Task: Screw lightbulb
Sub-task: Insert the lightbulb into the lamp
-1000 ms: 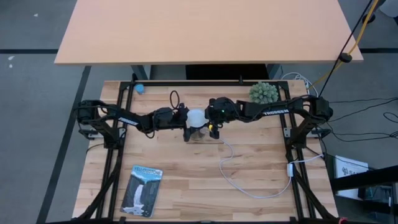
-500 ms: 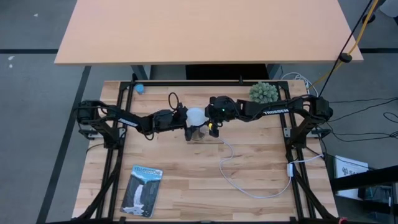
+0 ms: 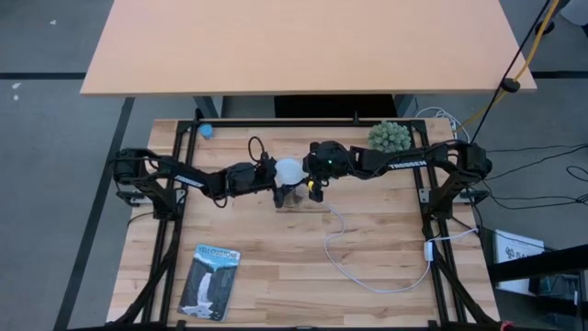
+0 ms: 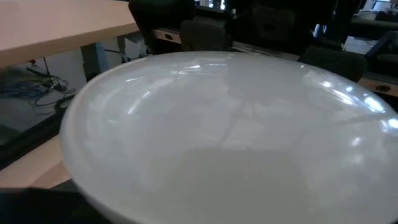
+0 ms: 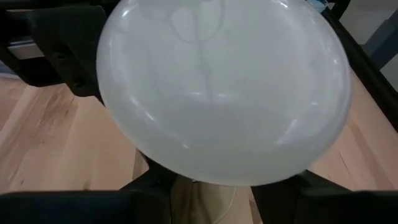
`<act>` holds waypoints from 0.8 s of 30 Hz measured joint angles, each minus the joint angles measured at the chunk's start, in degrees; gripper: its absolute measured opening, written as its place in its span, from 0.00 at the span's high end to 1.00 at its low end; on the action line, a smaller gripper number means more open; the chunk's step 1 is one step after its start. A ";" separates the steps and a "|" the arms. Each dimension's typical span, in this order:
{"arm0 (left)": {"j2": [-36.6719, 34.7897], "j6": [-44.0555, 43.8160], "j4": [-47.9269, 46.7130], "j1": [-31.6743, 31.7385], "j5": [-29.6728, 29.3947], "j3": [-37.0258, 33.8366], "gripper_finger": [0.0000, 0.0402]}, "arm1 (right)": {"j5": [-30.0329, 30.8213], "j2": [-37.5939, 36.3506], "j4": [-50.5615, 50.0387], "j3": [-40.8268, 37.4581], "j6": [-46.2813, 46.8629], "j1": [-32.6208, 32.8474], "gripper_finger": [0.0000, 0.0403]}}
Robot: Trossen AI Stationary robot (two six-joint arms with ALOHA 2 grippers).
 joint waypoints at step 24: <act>0.03 3.72 2.77 -2.92 -5.29 -0.09 0.17 | -0.51 -0.02 0.20 0.07 0.74 0.09 0.65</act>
